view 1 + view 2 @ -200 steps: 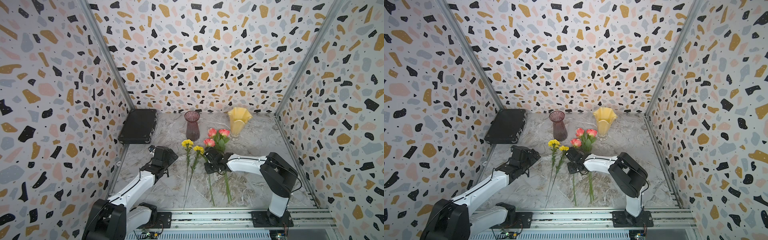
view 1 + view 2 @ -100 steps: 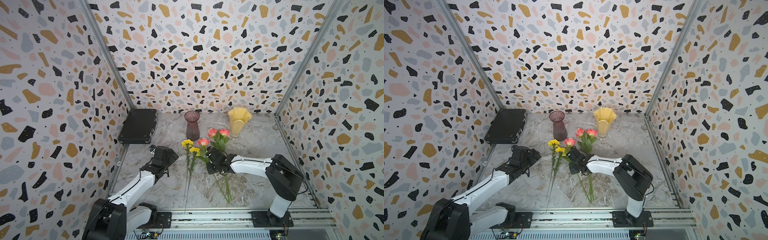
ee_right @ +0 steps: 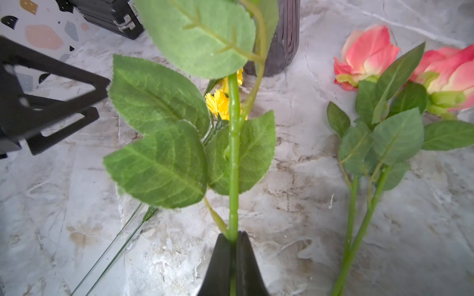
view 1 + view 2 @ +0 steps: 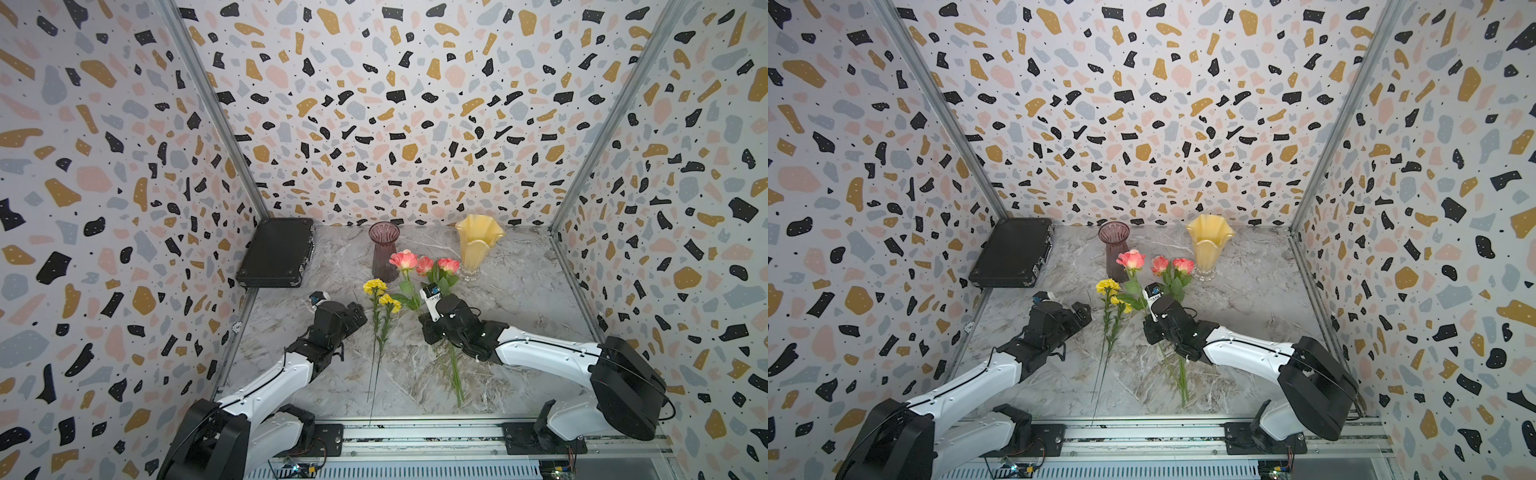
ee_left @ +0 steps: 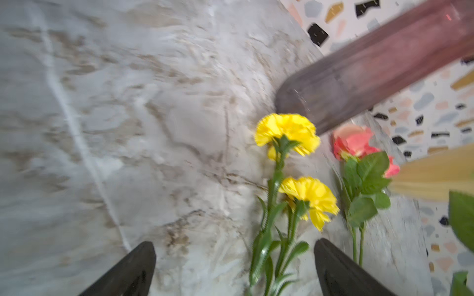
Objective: Arrange the flowers in different vases according to their colors
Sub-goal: Pick up the flower at the center of the board, then insert the flower into the vase.
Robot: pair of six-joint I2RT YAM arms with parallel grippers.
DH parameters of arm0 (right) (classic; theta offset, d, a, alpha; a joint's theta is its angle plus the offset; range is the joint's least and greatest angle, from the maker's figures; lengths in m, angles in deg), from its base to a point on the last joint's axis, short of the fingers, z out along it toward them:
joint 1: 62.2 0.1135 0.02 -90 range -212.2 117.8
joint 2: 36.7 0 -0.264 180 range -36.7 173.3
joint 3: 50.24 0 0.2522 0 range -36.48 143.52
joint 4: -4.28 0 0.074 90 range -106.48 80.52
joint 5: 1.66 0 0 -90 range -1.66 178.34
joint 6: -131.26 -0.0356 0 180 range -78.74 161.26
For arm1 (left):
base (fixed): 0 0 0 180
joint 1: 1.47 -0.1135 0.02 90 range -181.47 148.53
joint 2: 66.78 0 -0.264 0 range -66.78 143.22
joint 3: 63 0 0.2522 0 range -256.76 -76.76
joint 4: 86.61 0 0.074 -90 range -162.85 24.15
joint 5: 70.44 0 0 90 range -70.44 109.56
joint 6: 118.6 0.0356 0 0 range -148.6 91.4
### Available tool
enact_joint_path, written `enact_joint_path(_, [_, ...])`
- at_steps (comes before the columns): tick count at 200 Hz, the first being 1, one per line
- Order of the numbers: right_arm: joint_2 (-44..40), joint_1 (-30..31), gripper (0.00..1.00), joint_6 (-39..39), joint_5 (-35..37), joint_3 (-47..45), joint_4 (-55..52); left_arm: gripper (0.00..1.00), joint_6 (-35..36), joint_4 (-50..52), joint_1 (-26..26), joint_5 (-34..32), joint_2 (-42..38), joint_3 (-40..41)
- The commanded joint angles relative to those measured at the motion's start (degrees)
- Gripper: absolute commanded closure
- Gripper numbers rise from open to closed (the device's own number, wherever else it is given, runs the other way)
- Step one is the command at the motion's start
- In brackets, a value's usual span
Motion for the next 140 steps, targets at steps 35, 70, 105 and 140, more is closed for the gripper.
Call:
enact_joint_path(35, [-12.46,0.00,1.00,2.49,13.84,3.57,-5.30,0.01,2.62,-7.27,17.78,-14.97,-3.99,-1.62])
enact_joint_path(70, [-16.70,-0.92,1.00,5.24,20.78,8.52,-8.52,0.01,8.82,-17.26,18.70,-10.13,3.95,-2.98])
enact_joint_path(105, [-17.72,-2.37,1.00,10.47,30.70,12.66,-5.53,0.01,17.88,-29.39,20.18,-4.17,8.48,-0.31])
enact_joint_path(140, [-13.02,-10.42,1.00,13.25,30.16,21.14,-1.15,0.01,25.73,-20.78,21.50,-5.24,7.91,-5.67])
